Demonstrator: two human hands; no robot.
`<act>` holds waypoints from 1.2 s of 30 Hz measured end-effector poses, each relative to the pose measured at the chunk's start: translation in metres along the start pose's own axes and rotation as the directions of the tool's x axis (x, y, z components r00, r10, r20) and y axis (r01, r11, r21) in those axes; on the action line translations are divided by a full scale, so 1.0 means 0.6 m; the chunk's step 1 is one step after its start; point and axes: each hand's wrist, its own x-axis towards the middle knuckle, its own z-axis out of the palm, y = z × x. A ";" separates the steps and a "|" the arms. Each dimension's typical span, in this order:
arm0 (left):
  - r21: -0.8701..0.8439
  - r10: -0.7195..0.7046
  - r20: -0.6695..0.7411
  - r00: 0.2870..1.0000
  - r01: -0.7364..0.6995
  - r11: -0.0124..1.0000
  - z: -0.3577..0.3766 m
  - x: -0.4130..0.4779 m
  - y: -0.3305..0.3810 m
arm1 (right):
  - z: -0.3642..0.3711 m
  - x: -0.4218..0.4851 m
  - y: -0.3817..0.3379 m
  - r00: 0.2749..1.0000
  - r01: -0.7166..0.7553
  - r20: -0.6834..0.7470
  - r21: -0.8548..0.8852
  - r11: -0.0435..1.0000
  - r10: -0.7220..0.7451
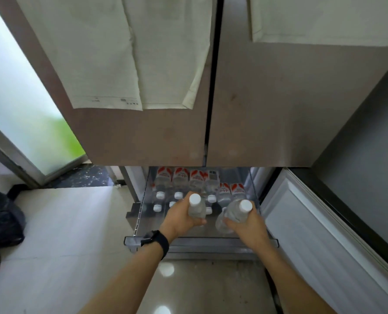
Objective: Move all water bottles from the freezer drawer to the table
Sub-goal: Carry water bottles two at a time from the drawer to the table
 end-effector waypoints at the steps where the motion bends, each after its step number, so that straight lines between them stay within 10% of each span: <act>1: -0.012 0.004 -0.045 0.999 -0.005 1.000 -0.011 -0.017 0.005 | -0.010 -0.014 -0.006 0.999 0.010 -0.031 0.029 1.000 -0.010; 10: -0.113 0.004 -0.520 0.854 -0.073 0.991 -0.083 -0.254 0.096 | -0.090 -0.185 -0.093 0.951 0.303 -0.115 0.167 0.938 -0.287; 19: -0.088 -0.201 -0.595 0.778 0.185 0.979 -0.050 -0.599 0.044 | 0.003 -0.400 -0.097 0.883 0.348 0.286 0.129 0.928 -0.371; 36: -0.424 -0.620 -0.747 0.240 0.546 0.723 0.023 -1.405 -0.175 | 0.417 -1.001 -0.187 0.281 0.682 0.823 0.190 0.706 -0.493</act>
